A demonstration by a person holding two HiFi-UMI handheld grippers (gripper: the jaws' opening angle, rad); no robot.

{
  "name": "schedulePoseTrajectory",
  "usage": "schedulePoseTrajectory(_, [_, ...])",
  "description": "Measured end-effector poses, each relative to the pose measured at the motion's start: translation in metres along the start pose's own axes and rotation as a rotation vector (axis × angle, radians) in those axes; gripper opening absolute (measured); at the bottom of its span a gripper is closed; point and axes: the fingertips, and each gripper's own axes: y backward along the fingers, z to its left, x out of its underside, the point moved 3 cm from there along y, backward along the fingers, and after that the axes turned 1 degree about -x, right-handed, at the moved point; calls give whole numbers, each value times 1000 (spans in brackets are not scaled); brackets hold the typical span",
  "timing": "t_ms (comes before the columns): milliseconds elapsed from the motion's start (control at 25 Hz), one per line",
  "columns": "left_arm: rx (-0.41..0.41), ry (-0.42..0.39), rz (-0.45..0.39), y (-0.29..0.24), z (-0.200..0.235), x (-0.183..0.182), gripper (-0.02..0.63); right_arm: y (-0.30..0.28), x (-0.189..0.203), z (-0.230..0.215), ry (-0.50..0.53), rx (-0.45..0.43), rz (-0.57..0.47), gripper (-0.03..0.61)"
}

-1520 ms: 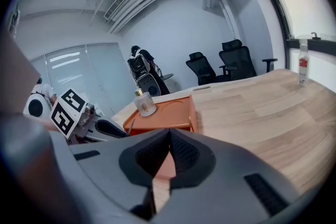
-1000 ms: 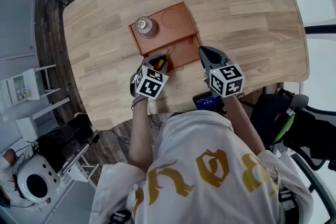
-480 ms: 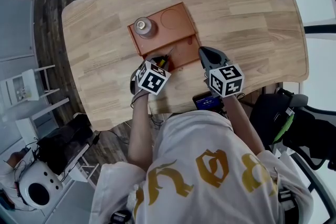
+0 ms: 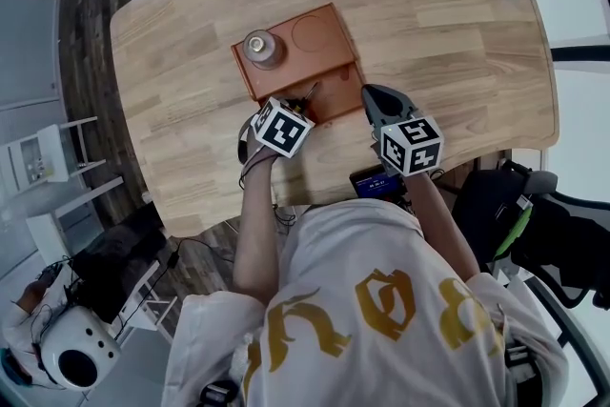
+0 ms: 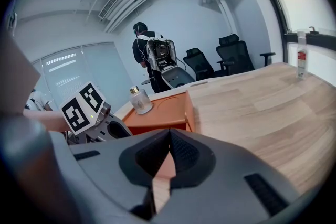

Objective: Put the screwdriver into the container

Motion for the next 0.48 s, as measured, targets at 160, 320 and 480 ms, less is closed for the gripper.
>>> schedulePoseTrajectory(160, [8, -13, 33, -3, -1, -1, 83, -1, 1, 0, 1, 2, 3, 11])
schedulePoseTrajectory(320, [-1, -23, 73, -7, -1, -2, 83, -1, 2, 0, 4, 2, 7, 11])
schedulePoseTrajectory(480, [-6, -41, 112, -10, -2, -2, 83, -1, 3, -1, 7, 2, 12, 11])
